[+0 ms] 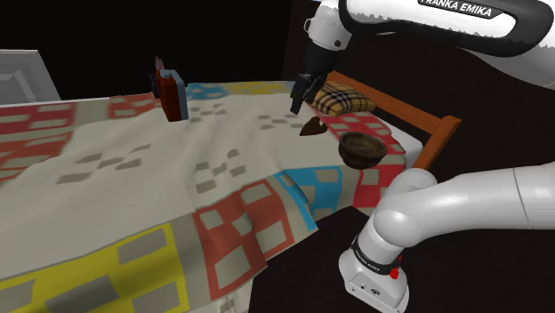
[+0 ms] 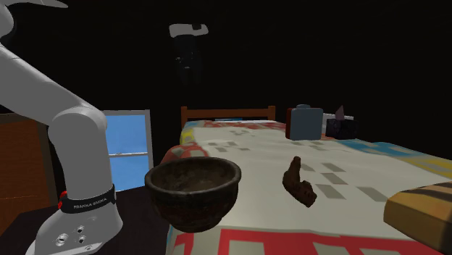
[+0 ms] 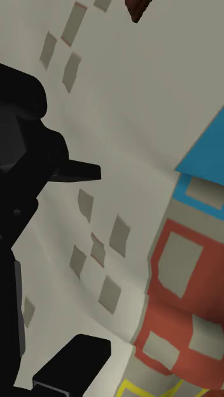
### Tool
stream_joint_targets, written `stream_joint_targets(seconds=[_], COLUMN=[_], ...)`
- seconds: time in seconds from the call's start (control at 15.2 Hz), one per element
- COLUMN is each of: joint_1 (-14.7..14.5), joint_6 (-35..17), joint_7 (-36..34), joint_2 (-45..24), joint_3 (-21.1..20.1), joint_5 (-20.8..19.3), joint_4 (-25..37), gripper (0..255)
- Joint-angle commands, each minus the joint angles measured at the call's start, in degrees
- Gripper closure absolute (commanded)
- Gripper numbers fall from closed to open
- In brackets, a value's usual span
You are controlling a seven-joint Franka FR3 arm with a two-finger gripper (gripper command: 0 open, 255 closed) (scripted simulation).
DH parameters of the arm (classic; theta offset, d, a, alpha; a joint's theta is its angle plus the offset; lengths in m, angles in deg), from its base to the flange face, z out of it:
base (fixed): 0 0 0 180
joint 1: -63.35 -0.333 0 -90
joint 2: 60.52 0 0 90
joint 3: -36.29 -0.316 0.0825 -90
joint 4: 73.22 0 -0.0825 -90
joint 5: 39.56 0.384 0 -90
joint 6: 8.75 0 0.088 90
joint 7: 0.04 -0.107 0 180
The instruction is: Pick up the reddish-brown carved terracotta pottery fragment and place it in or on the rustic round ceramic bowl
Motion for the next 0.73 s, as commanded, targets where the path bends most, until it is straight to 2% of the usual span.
stream_joint_targets(seconds=[0.0,0.33,0.66], joint_1=[0.0,-0.2,-0.4], joint_6=[0.0,-0.8,-2.1], joint_7=[0.0,12.8,25.7], joint_2=[0.0,-1.3,-5.6], joint_3=[0.0,8.4,16.6], joint_5=[0.0,-3.6,-7.1], joint_4=[0.0,-1.9,-1.1], gripper=[0,0,0])
